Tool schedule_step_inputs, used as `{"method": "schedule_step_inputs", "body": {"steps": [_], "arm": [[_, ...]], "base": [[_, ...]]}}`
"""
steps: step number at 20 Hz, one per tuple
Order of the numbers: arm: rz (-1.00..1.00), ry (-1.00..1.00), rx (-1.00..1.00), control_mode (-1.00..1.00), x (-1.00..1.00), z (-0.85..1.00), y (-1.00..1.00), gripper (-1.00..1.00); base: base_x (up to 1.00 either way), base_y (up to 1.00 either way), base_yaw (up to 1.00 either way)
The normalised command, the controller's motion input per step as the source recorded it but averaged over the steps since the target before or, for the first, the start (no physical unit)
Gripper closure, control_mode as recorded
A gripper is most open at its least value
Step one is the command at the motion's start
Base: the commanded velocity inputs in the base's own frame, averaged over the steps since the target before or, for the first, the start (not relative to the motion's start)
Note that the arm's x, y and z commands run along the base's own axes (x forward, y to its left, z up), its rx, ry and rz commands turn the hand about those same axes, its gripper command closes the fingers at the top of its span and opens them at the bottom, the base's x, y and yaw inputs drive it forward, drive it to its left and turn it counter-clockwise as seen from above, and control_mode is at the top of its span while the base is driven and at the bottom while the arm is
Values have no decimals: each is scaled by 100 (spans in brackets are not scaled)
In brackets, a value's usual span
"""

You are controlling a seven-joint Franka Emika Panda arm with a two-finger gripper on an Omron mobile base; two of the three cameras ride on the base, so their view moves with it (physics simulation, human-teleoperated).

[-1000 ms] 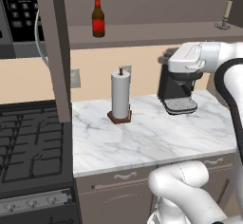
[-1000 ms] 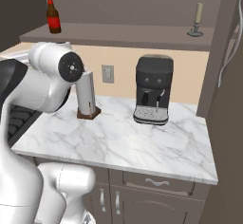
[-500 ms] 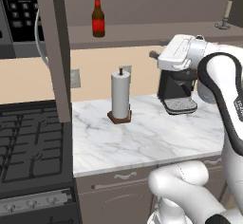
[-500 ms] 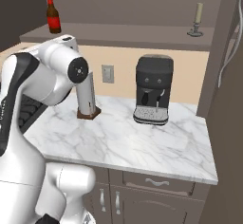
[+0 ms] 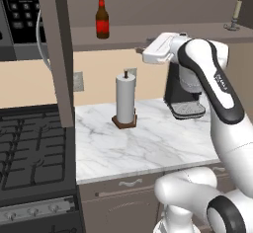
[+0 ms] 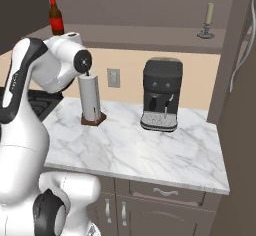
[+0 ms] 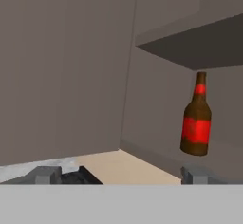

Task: Get the candle and the beer from the cabinet and move them to the dining counter.

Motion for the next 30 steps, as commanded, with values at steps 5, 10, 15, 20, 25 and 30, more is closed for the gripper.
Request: {"method": "schedule_step_inputs", "body": {"steps": [5,10,15,20,25,30], "arm": [[1,-2,-4,-100,38,26,20,-100],[2,-13,-7,-100,20,15,16,-100],[0,-6,-5,-100,30,0,16,-100],[0,0,-4,-100,36,0,2,-100],[0,0,-1,-100,45,0,0,-100],[0,0,0,-100,42,0,2,-100]], "base": [[0,0,0],[0,0,0],[0,0,0],[0,0,0],[0,0,0],[0,0,0]]}}
